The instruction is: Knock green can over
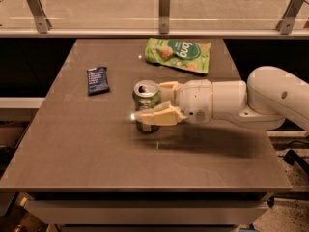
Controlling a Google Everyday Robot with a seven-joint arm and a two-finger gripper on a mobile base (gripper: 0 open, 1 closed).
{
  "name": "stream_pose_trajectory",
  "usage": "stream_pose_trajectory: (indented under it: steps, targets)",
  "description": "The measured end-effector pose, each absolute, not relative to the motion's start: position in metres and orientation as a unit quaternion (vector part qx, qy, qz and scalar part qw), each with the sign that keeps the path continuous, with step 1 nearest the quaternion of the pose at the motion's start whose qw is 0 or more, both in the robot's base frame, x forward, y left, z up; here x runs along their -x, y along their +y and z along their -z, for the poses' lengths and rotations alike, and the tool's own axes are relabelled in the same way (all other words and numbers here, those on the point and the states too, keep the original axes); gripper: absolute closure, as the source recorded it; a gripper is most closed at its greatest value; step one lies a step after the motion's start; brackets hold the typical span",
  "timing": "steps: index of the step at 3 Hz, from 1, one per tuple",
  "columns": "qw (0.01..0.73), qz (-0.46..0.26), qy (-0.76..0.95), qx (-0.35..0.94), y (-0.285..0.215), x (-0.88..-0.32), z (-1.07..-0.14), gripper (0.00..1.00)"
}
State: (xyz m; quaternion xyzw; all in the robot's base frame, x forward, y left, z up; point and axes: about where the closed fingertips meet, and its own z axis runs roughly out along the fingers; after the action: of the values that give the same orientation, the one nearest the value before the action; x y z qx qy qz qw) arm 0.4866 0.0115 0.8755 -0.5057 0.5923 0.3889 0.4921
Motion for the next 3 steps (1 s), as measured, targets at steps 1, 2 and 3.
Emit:
stream_pose_trajectory:
  steps: [1, 2, 3]
  targets:
    - [0.492, -0.389, 0.591, 0.507, 0.0137, -0.4857, -0.8763, 0.69]
    - [0.491, -0.39, 0.59, 0.509, 0.0159, -0.4849, -0.8771, 0.92]
    - [0.491, -0.39, 0.589, 0.51, 0.0175, -0.4843, -0.8777, 1.0]
